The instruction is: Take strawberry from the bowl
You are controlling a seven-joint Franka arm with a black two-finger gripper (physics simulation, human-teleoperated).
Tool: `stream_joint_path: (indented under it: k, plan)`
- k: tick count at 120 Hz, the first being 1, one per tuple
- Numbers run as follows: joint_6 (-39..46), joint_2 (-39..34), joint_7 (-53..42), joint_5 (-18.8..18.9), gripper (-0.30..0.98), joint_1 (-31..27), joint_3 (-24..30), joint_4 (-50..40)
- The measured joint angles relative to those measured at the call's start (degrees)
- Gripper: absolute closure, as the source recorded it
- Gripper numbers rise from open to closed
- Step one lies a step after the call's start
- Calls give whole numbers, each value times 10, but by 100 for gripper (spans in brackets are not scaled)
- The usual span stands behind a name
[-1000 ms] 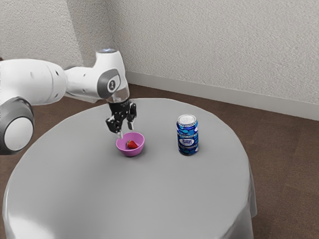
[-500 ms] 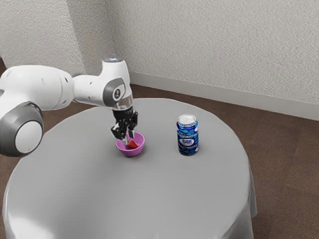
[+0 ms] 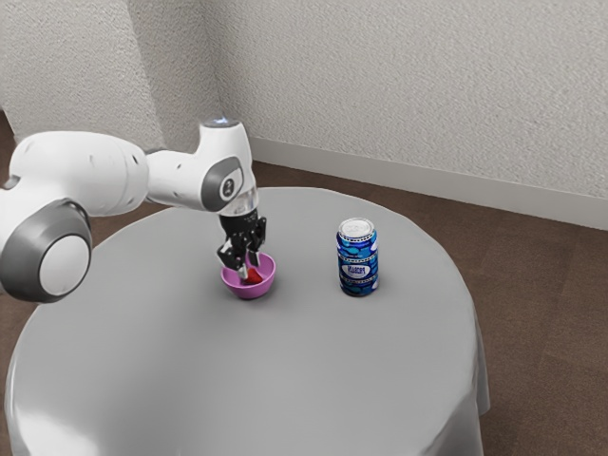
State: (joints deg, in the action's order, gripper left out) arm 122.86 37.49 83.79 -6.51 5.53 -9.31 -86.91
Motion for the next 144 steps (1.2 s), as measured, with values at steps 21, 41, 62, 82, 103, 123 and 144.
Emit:
stream_joint_path:
  k: [21,41,62,82,103,123,144]
  plan:
    - [5,9,1,0,45,1,0,4]
    - [7,14,3,0,45,1,0,4]
    - [9,19,4,0,45,0,0,5]
    - [13,23,4,0,47,0,0,7]
    - [14,23,5,0,50,0,0,7]
    - [15,26,5,0,52,1,0,8]
    - [16,31,5,0,53,1,0,8]
